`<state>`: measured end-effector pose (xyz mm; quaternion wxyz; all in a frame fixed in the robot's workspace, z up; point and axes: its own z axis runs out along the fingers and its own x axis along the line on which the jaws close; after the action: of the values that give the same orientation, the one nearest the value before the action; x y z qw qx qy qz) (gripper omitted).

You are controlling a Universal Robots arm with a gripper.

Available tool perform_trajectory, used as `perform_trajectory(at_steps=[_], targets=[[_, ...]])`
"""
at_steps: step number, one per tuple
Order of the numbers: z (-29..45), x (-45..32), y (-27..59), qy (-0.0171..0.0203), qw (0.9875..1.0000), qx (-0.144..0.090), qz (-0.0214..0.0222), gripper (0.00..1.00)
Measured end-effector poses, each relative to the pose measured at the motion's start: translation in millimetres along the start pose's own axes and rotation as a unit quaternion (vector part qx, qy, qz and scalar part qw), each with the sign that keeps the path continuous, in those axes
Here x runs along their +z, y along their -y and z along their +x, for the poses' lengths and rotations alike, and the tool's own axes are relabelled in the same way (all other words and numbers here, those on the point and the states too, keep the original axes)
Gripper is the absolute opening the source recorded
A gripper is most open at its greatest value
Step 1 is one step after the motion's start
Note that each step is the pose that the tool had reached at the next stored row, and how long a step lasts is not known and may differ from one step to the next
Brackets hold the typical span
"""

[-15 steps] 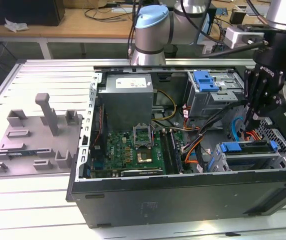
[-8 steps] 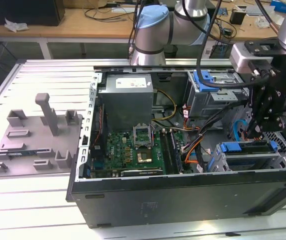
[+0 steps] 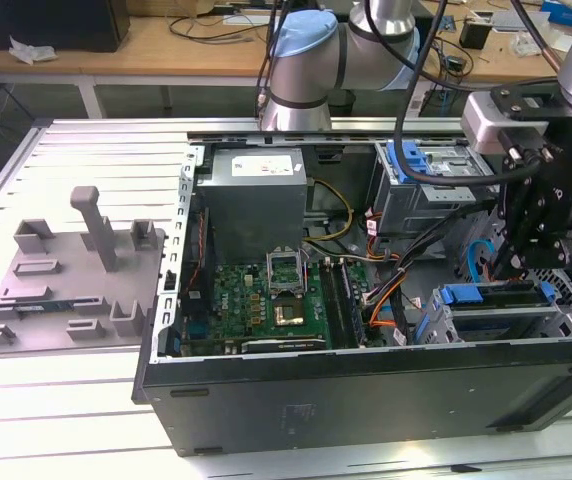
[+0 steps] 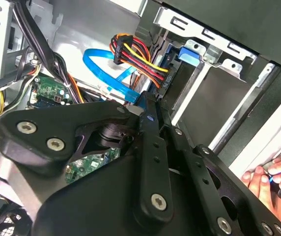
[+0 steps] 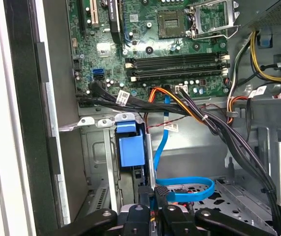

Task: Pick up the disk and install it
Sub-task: 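Insert the second disk wire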

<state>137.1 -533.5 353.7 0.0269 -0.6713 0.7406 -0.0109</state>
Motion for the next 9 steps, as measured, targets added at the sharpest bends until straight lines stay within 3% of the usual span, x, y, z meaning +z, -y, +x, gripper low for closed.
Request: perform_trajectory(at_steps=[2,9], targets=[[0.9,0.5,0.0,0.0021,1.0000,0.000,0.0001,0.16],[0.9,0.6,0.1,0.0024,1.0000,0.000,0.0002,0.16]])
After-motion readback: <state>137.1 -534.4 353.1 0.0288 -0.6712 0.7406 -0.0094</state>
